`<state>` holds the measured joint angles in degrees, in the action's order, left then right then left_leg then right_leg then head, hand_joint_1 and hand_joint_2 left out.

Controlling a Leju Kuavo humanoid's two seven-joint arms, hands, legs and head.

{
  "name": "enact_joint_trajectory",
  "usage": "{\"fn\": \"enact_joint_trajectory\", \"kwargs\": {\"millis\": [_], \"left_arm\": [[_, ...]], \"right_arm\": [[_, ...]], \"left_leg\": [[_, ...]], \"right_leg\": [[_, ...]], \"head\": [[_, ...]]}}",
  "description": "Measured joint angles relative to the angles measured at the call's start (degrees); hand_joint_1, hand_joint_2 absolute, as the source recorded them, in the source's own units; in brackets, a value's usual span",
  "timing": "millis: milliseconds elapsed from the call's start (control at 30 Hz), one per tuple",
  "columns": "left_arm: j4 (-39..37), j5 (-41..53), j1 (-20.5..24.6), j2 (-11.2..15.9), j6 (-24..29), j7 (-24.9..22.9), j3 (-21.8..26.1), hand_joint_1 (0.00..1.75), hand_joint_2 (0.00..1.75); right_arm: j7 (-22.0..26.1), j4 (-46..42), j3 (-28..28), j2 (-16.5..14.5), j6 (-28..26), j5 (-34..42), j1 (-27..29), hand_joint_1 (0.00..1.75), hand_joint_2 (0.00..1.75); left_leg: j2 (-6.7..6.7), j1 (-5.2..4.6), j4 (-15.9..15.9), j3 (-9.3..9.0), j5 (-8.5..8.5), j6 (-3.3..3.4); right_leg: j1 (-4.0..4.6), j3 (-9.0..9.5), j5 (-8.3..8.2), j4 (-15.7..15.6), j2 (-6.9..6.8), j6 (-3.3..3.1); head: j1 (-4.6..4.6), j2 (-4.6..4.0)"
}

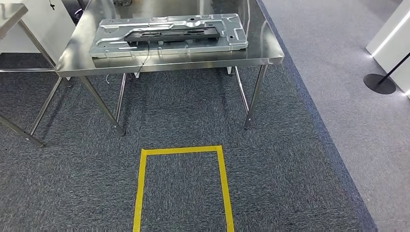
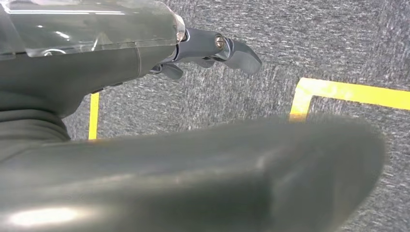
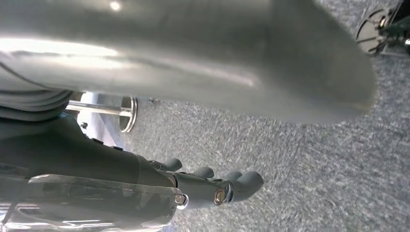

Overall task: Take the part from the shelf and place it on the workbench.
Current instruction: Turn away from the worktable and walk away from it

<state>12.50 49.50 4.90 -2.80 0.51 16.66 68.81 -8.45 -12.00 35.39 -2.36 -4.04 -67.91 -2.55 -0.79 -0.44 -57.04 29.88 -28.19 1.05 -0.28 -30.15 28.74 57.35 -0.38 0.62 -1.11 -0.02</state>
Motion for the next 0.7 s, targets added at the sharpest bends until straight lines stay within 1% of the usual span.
{"fn": "enact_joint_trajectory", "kwargs": {"millis": [33, 67, 100, 133, 167, 200, 233, 267, 300, 333, 367, 400, 433, 467, 500, 533, 567, 633, 700], "left_arm": [[0.0, 0.0, 0.0, 0.0, 0.0, 0.0, 0.0, 0.0, 1.75], [0.0, 0.1, 0.0, 0.0, 0.0, 0.0, 0.0, 0.0, 1.75], [0.0, 0.2, 0.0, 0.0, 0.0, 0.0, 0.0, 0.0, 1.75], [0.0, 0.3, 0.0, 0.0, 0.0, -0.1, 0.0, 0.0, 1.75], [0.0, 0.4, 0.0, -0.1, 0.1, -0.1, 0.0, 0.0, 1.75], [0.0, 0.5, 0.0, -0.1, 0.1, -0.1, 0.0, 0.0, 1.75], [0.0, 0.6, 0.0, -0.1, 0.1, -0.1, 0.0, 0.0, 1.75], [0.0, 0.6, -0.1, -0.1, 0.1, -0.2, 0.0, 0.0, 1.75], [0.0, 0.7, -0.1, -0.1, 0.1, -0.2, 0.0, 0.0, 1.75], [0.0, 0.8, -0.1, -0.1, 0.1, -0.2, 0.0, 0.0, 1.75], [0.0, 0.8, -0.1, -0.1, 0.1, -0.2, 0.0, 0.0, 1.75], [0.0, 0.8, 0.0, -0.1, 0.1, -0.1, 0.0, 0.0, 1.75], [0.0, 0.9, 0.1, -0.2, 0.1, 0.0, 0.0, 0.0, 1.75], [0.0, 0.9, 0.1, -0.2, 0.1, 0.1, 0.0, 0.0, 1.75], [0.0, 1.0, 0.1, -0.2, 0.1, 0.1, 0.0, 0.0, 1.75], [0.0, 1.0, 0.0, -0.2, 0.0, 0.2, 0.0, 0.0, 1.75], [0.0, 1.0, 0.0, -0.2, -0.1, 0.2, 0.0, 0.0, 1.75], [0.0, 1.0, 0.0, -0.2, -0.6, 0.1, 0.0, 0.0, 1.75], [0.0, 0.9, 0.0, -0.2, -0.8, 0.1, -0.1, 0.0, 1.75]], "right_arm": [[-0.2, 0.0, 0.0, 0.0, -0.1, -0.1, 0.0, 0.0, 1.75], [-0.4, 0.0, 0.0, 0.0, 0.0, -0.1, 0.0, 0.0, 1.75], [-0.7, 0.0, 0.0, -0.1, 0.0, -0.1, 0.0, 0.0, 1.75], [-1.0, 0.0, 0.0, -0.1, 0.0, -0.1, 0.0, 0.0, 1.75], [-1.4, 0.0, 0.0, -0.1, 0.1, -0.1, -0.1, 0.0, 1.75], [-1.8, 0.0, 0.0, -0.1, 0.1, 0.0, -0.1, 0.0, 1.75], [-2.2, 0.0, 0.0, -0.1, 0.2, 0.0, -0.1, 0.0, 1.75], [-2.4, 0.0, 0.0, -0.1, 0.2, 0.1, -0.1, 0.0, 1.75], [-2.6, 0.0, 0.1, -0.1, 0.2, 0.1, -0.1, 0.0, 1.31], [-2.7, 0.0, 0.1, -0.2, 0.2, 0.1, -0.1, 0.0, 0.87], [-2.5, 0.0, 0.1, -0.2, 0.1, 0.1, -0.1, 0.0, 0.44], [-2.2, 0.0, 0.2, -0.2, -0.1, 0.2, -0.1, 0.0, 0.44], [-1.8, 0.0, 0.3, -0.2, -0.2, 0.4, -0.1, 0.0, 0.87], [-1.3, 0.0, 0.4, -0.2, -0.4, 0.7, -0.1, 0.0, 1.31], [-0.9, 0.0, 0.6, -0.2, -0.5, 1.0, -0.1, 0.0, 1.75], [-0.7, 0.0, 0.8, -0.2, -0.6, 1.3, -0.1, 0.0, 1.75], [-0.7, 0.0, 1.1, -0.2, -0.6, 1.6, -0.1, 0.0, 1.75], [-0.9, 0.0, 1.6, -0.3, -0.7, 2.0, -0.1, 0.0, 1.75], [-1.0, 0.0, 2.0, -0.3, -0.8, 2.4, -0.1, 0.0, 1.75]], "left_leg": [[0.02, 0.01, 0.0, 0.1, 0.06, -0.28], [0.08, 0.05, -0.2, 0.23, -0.17, -0.56], [0.15, 0.1, -1.2, 0.68, -0.96, -0.89], [0.22, 0.21, -3.3, 1.61, -2.36, -1.22], [0.27, 0.41, -6.6, 3.08, -4.22, -1.55], [0.28, 0.62, -10.6, 4.87, -6.1, -1.93], [0.29, 0.87, -14.1, 6.41, -7.37, -2.31], [0.29, 1.15, -16.0, 7.2, -7.63, -2.71], [0.29, 1.49, -15.6, 6.92, -6.79, -3.12], [0.28, 1.87, -13.0, 5.53, -5.04, -3.52], [0.28, 2.3, -8.9, 3.42, -2.99, -3.95], [0.36, 2.52, -4.8, 1.45, -1.73, -4.28], [0.44, 2.68, -2.0, 0.1, -0.94, -4.04], [0.52, 2.7, -0.4, -0.54, -0.74, -3.85], [0.6, 2.56, -0.1, -0.54, -0.97, -3.42], [0.6, 2.48, -0.2, -0.42, -0.83, -2.97], [0.61, 2.31, -0.2, -0.37, -0.79, -2.97], [0.62, 2.01, -0.2, -0.29, -0.72, -2.69], [0.62, 1.86, -0.2, -0.19, -0.68, -2.55]], "right_leg": [[-0.08, -0.12, -0.16, 0.0, -0.03, -0.36], [-0.19, -0.11, -0.35, -0.3, -0.07, -0.72], [-0.31, -0.1, -0.57, -0.5, -0.13, -1.11], [-0.43, -0.12, -0.77, -0.7, -0.18, -1.45], [-0.43, -0.21, -0.89, -0.8, -0.21, -1.67], [-0.41, -0.33, -0.97, -0.7, -0.22, -1.84], [-0.4, -0.44, -1.01, -0.7, -0.22, -1.91], [-0.41, -0.51, -1.04, -0.6, -0.22, -1.95], [-0.47, -0.56, -1.04, -0.5, -0.21, -1.96], [-0.56, -0.59, -1.0, -0.3, -0.18, -1.89], [-0.62, -0.64, -0.91, -0.1, -0.13, -1.76], [-0.54, -0.8, -0.74, 0.3, -0.06, -1.5], [-0.41, -0.97, -0.63, 0.6, 0.05, -1.22], [-0.23, -1.17, -0.55, 0.9, 0.15, -0.98], [-0.13, -1.33, -0.55, 1.0, 0.22, -0.74], [-0.17, -1.38, -0.65, 0.9, 0.26, -0.58], [-0.27, -1.41, -0.73, 0.9, 0.27, -0.42], [-0.49, -1.43, -0.91, 0.7, 0.27, -0.1], [-0.6, -1.45, -1.04, 0.6, 0.28, 0.1]], "head": [[0.0, 0.0], [0.0, 0.0], [0.0, 0.0], [0.0, 0.0], [0.0, 0.0], [0.0, 0.0], [0.0, 0.0], [0.0, 0.0], [0.0, 0.0], [0.0, 0.0], [0.0, 0.0], [0.0, 0.0], [0.01, 0.0], [0.02, 0.0], [0.03, 0.0], [0.03, 0.0], [0.03, 0.0], [0.02, 0.0], [0.02, 0.0]]}}
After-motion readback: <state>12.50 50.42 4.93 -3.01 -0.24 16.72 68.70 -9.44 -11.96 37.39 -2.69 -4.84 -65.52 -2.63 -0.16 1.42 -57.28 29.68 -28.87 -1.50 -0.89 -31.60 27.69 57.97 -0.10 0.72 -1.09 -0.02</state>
